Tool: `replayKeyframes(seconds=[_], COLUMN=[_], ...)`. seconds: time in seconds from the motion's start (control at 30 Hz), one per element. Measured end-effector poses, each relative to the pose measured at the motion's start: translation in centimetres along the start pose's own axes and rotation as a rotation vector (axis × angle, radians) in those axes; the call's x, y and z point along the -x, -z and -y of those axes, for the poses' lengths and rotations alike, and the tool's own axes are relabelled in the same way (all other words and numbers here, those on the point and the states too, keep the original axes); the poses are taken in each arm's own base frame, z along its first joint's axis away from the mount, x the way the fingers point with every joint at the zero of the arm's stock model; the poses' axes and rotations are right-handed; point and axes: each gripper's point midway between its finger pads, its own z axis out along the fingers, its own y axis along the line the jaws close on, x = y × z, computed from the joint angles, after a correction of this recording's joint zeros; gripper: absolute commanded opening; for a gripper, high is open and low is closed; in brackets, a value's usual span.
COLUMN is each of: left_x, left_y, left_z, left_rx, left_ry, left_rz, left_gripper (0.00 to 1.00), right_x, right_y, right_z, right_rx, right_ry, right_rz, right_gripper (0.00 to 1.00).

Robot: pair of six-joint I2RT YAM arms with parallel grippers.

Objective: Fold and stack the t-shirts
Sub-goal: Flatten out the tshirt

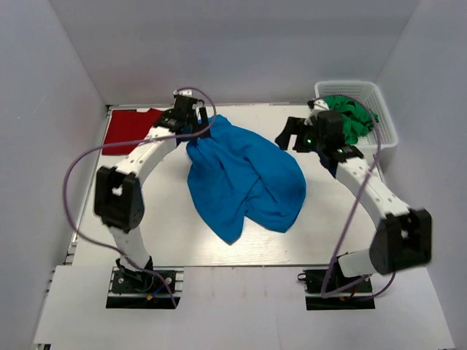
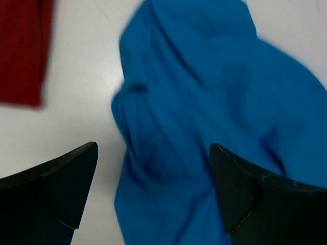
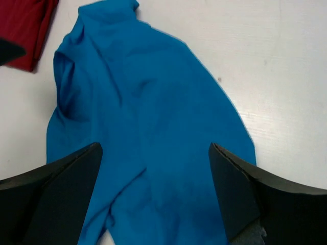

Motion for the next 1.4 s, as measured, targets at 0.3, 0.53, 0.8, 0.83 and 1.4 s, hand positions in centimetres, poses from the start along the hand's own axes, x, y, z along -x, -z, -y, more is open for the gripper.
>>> replayKeyframes(seconds=[0.3, 0.53, 0.8, 0.83, 1.4], left_x=[-17.7, -32.6, -35.8, -35.7, -36.1], left_y=[13.2, 20.1, 21.2, 21.2, 17.8], left_z=[3.8, 6.4, 4.8, 4.9, 5.8], left_rx=[-0.299, -0.393, -0.329, -0.326, -0.234], left_ry=[-0.116, -0.415, -0.472, -0.466, -0.468], left_rz=[-0.303, -0.661, -0.747, -0.742, -0.669], left_gripper=[1.0, 1.0, 0.9, 0.88, 0.18], right_x=[-7.4, -12.8, -15.1, -15.4, -23.1], right_y=[8.3, 10.1, 11.4, 11.5, 11.9], right_z=[2.0, 3.9, 4.3, 4.2, 2.4], right_rx=[-0.12, -0.22, -0.256, -0.256, -0.13], right_ry=[-0.165, -0.229, -0.248, -0.252, -0.31], right_rz=[0.055, -0.053, -0.135, -0.142, -0.394], right_gripper=[0.9, 0.9, 0.9, 0.9, 0.9])
